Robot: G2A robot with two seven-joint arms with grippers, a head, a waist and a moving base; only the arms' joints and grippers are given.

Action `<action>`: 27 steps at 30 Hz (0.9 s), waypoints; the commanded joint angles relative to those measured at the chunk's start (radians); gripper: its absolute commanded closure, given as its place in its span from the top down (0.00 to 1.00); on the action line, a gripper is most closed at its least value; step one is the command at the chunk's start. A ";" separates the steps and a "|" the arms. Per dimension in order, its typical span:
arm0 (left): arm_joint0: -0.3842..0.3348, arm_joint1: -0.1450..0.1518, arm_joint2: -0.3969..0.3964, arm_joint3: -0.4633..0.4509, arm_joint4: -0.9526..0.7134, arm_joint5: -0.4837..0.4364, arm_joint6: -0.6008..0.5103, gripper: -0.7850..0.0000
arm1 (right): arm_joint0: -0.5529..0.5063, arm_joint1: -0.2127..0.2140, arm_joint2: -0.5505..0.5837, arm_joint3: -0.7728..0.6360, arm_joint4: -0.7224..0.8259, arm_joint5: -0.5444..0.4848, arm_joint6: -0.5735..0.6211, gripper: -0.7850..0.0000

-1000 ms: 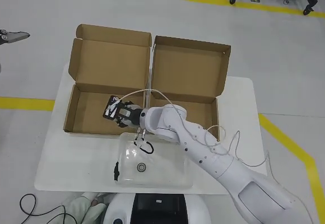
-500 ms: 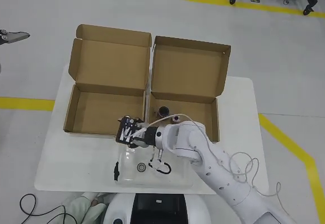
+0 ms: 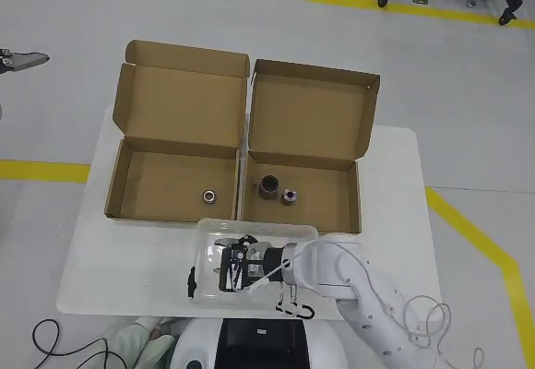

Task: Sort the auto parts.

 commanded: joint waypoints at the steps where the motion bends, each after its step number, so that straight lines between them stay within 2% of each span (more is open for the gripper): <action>1: 0.000 0.000 0.000 0.000 0.000 0.000 0.000 1.00 | -0.005 0.005 -0.011 0.011 -0.028 -0.014 0.004 0.42; 12: 0.000 0.000 0.000 0.000 0.000 0.000 0.000 1.00 | 0.032 0.013 -0.091 0.147 -0.171 -0.034 -0.083 0.44; 16: 0.000 0.000 0.000 0.000 0.000 0.000 0.000 1.00 | 0.056 0.012 -0.116 0.196 -0.207 -0.020 -0.103 0.48; 27: 0.000 0.000 0.000 0.000 0.000 0.000 0.000 1.00 | 0.111 0.001 -0.191 0.275 -0.263 0.012 -0.078 0.49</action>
